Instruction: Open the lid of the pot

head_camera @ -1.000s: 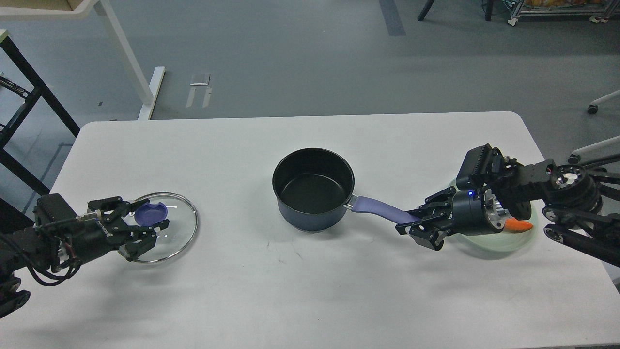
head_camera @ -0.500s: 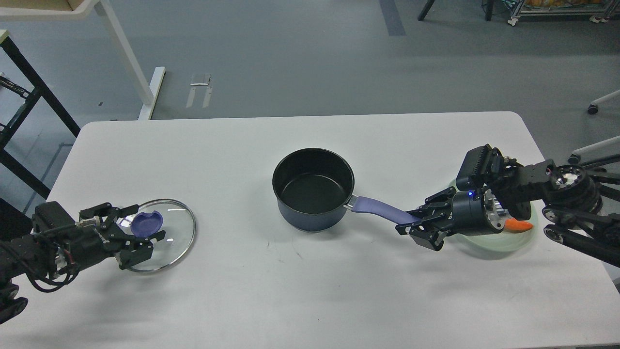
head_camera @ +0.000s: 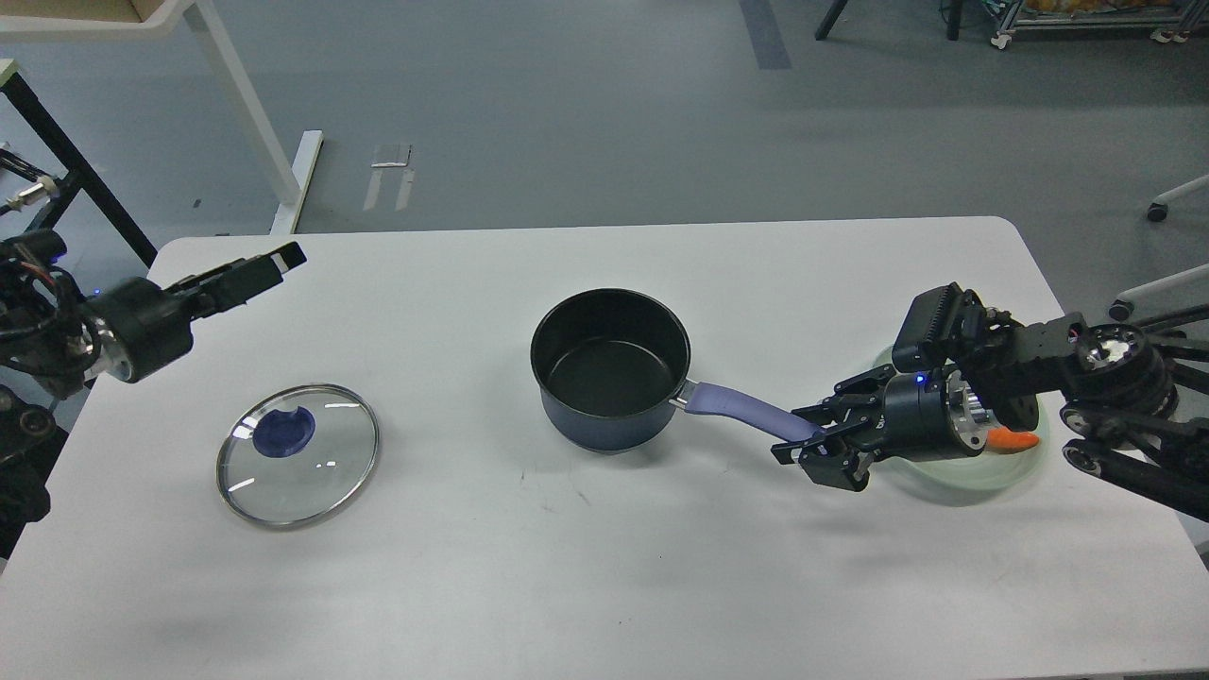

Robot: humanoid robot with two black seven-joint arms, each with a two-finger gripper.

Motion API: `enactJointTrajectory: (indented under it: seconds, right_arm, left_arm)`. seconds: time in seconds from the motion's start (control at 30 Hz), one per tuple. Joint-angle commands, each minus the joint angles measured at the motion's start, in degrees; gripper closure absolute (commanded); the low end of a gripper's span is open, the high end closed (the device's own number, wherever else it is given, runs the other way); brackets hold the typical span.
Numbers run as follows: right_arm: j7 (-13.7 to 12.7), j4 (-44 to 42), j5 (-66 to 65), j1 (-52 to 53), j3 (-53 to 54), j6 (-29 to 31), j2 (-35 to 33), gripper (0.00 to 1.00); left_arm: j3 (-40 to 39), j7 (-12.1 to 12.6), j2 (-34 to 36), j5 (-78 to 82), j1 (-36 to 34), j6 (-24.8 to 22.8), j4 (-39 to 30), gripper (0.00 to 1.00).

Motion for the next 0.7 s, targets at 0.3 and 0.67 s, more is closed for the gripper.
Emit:
enactJointTrajectory:
  seconds: [0.3, 0.67]
  right_arm:
    - [0.0, 3.4, 22.6, 0.9, 9.2, -0.3, -10.7, 0.02]
    - [0.0, -6.6, 87.1, -4.9, 13.4, -13.3, -4.8, 0.01]
  left_arm:
    - [-1.2, 0.0, -3.5, -20.4, -3.1, -5.5, 0.7, 0.01]
    - [-4.9, 0.0, -13.3, -39.7, -3.0, -7.3, 7.5, 0.01]
